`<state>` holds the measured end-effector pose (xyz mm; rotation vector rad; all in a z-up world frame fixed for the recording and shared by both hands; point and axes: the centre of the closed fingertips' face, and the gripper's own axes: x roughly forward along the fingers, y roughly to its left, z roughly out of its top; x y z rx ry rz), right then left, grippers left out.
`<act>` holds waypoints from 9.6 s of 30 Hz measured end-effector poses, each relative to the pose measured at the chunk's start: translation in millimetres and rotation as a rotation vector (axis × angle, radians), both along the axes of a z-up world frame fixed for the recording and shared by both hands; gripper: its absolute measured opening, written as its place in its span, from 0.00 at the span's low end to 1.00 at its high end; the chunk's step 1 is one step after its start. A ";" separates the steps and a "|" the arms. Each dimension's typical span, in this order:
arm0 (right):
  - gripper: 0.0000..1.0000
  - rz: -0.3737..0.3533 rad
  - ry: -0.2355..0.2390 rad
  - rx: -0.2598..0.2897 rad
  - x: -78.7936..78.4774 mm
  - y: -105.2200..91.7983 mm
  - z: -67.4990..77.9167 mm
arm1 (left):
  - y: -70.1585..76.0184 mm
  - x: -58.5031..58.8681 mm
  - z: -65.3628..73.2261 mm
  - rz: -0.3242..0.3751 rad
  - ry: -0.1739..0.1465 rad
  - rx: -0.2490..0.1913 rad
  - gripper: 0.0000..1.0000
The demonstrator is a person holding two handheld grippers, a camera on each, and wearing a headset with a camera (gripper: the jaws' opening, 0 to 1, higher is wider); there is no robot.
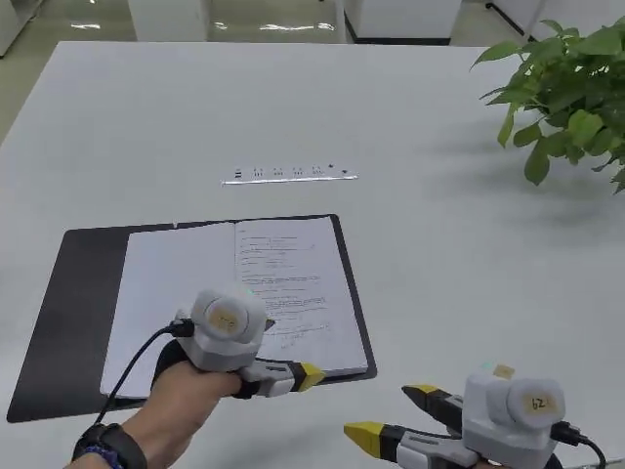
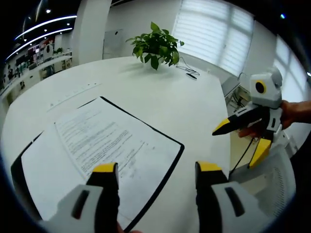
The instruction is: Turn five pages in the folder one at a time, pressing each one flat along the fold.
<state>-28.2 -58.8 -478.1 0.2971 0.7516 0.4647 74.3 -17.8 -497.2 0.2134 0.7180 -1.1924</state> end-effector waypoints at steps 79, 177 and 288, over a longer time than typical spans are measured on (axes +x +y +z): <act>0.05 -0.349 -0.005 0.425 129.4 -2.7 -26.3 | 4.4 -3.7 -29.9 0.137 -0.035 0.027 0.64; 0.00 -0.037 0.077 0.537 173.6 243.4 -1.4 | 226.1 0.3 59.1 0.531 -0.139 -0.008 0.69; 0.27 -0.009 0.016 0.320 177.6 149.1 -25.6 | 246.0 45.6 -61.4 0.480 0.036 0.156 0.00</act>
